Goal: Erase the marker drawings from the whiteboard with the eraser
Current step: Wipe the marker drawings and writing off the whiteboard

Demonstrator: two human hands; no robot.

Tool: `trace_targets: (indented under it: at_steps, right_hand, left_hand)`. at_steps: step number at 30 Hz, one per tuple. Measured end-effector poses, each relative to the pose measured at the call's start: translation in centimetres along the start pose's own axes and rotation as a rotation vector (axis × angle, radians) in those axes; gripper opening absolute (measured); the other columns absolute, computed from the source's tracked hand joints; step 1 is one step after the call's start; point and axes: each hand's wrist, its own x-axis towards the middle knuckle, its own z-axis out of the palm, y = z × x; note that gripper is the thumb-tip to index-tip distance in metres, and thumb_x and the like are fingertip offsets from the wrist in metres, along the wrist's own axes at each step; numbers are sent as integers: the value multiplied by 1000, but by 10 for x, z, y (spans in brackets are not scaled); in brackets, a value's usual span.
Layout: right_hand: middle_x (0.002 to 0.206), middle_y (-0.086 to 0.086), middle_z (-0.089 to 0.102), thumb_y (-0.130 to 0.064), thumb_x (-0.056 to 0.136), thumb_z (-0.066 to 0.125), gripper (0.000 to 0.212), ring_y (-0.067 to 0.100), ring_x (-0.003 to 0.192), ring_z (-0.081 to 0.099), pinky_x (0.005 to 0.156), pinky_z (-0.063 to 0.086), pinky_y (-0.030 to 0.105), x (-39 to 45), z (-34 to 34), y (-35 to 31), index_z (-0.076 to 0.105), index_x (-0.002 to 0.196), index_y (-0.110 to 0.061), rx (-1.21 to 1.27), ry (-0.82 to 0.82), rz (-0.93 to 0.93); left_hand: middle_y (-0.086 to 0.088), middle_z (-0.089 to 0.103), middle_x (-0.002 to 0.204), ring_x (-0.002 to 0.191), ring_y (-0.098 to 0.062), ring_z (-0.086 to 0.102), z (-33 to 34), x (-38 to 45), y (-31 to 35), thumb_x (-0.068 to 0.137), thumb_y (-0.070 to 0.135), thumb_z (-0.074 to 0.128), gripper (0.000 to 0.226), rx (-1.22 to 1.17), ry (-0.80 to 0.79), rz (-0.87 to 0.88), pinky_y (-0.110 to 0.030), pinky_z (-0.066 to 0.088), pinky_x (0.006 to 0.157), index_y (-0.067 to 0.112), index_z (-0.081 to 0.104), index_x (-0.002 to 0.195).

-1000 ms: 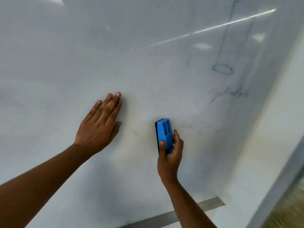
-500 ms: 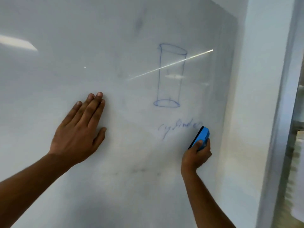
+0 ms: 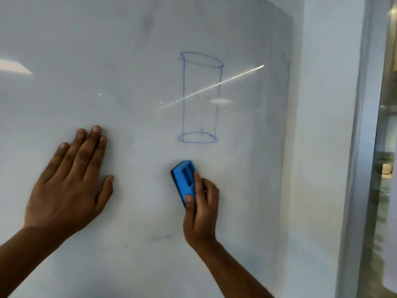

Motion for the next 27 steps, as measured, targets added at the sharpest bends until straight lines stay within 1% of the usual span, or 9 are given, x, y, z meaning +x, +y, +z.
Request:
trace_targets:
  at_steps: [2, 6, 8, 11, 16, 18, 22, 24, 27]
  right_hand:
    - [133, 7, 52, -38, 111, 33, 51, 24, 121, 54, 108, 43, 31, -2, -17, 19, 44, 155, -14, 5, -74, -37]
    - [124, 28, 57, -16, 110, 40, 41, 45, 117, 59, 102, 50, 51, 50, -61, 82, 50, 147, 1, -35, 274, 486]
    - [126, 28, 56, -15, 111, 39, 42, 45, 120, 57, 103, 47, 48, 75, -67, 94, 46, 150, -2, -21, 324, 644]
    - [124, 25, 57, -21, 110, 39, 45, 42, 116, 59, 101, 47, 43, 68, -35, 57, 49, 148, 1, -7, 284, 456]
    - [139, 8, 48, -39, 111, 36, 55, 24, 123, 50, 110, 42, 33, -37, 6, -18, 33, 161, -17, -31, -227, -162]
    - [137, 9, 50, -41, 111, 34, 54, 25, 121, 51, 108, 44, 34, -45, -8, -5, 35, 160, -17, -46, -278, -204]
    - [120, 29, 58, -28, 110, 36, 50, 45, 111, 60, 98, 52, 51, 16, -39, 48, 52, 144, 4, -121, 205, 302]
    - [120, 32, 57, -16, 109, 41, 43, 49, 109, 60, 93, 53, 57, 48, -44, 58, 49, 147, 5, -141, 312, 532]
    - [120, 27, 57, -20, 108, 46, 47, 43, 106, 59, 90, 54, 51, 42, -18, 30, 49, 147, 5, -196, 290, 412]
  left_hand:
    - [-12, 15, 181, 168, -31, 17, 1, -1, -1, 107, 43, 33, 76, -1, 13, 1, -46, 12, 137, 5, 21, 172]
    - [-13, 15, 181, 168, -32, 16, 6, -2, 3, 106, 42, 33, 77, -4, 15, -12, -47, 12, 137, 4, 21, 172]
    - [-14, 14, 181, 168, -33, 16, 5, -1, 3, 106, 41, 33, 77, 6, 7, -12, -48, 12, 137, 3, 20, 172]
    - [-14, 12, 181, 168, -32, 14, 1, -1, 5, 107, 41, 31, 76, 5, -10, -7, -47, 11, 137, 2, 19, 172]
    - [-13, 10, 182, 169, -31, 11, -3, 0, 3, 108, 43, 29, 76, 10, -36, 2, -45, 7, 138, 2, 17, 172]
    - [-13, 11, 181, 169, -31, 12, -4, -1, 3, 109, 43, 28, 76, 13, -42, 7, -44, 7, 138, 2, 18, 172]
    - [-13, 10, 182, 169, -30, 11, -5, -2, 7, 110, 42, 29, 75, 19, -32, 2, -44, 6, 138, 1, 17, 172]
    - [-14, 9, 182, 169, -31, 11, -6, -1, 8, 110, 41, 29, 75, 25, -39, -4, -45, 7, 138, 1, 16, 172]
    - [-15, 9, 181, 169, -30, 9, -10, 1, 10, 109, 41, 29, 75, 35, -63, -4, -46, 7, 138, -1, 16, 171]
